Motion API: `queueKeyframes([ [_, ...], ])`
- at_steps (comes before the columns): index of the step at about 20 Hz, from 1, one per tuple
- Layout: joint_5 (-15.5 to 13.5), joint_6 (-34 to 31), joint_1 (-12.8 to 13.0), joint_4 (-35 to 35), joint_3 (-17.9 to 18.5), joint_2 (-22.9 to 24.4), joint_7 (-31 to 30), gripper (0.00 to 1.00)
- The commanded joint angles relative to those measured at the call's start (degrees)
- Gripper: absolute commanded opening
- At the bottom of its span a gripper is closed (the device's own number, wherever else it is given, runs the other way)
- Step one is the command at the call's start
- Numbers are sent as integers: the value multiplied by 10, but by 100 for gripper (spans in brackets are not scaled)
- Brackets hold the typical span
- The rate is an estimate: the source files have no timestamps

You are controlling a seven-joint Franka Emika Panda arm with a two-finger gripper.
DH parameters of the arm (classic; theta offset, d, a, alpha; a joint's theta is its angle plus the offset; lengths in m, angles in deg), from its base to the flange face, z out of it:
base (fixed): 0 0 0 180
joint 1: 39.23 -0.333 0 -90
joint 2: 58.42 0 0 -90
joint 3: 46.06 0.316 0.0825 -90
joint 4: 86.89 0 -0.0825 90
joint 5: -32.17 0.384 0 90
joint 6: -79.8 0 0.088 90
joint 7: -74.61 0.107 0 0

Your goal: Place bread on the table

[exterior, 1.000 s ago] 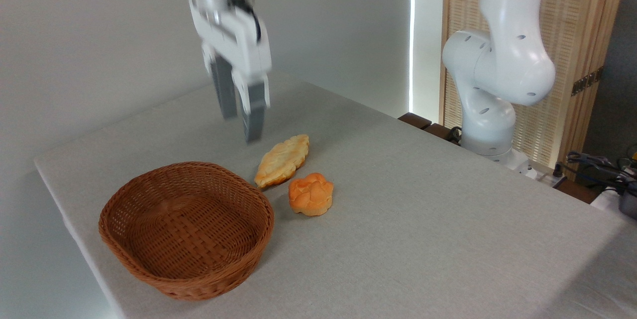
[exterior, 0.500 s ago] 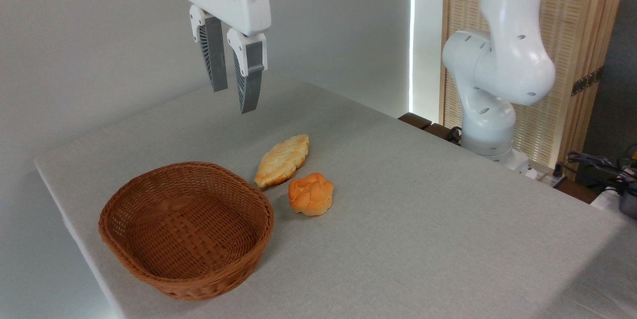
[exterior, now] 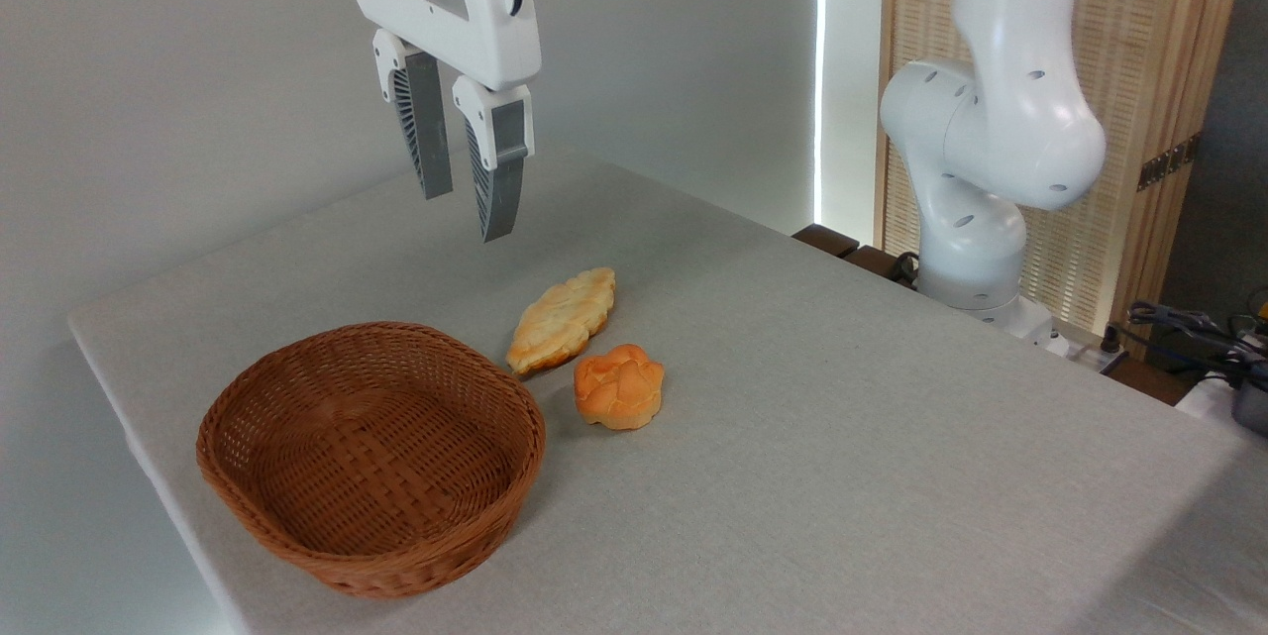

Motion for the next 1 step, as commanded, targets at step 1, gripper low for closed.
queueKeyframes([
  [1, 1, -10, -3, -11, 7, -4, 50, 100],
])
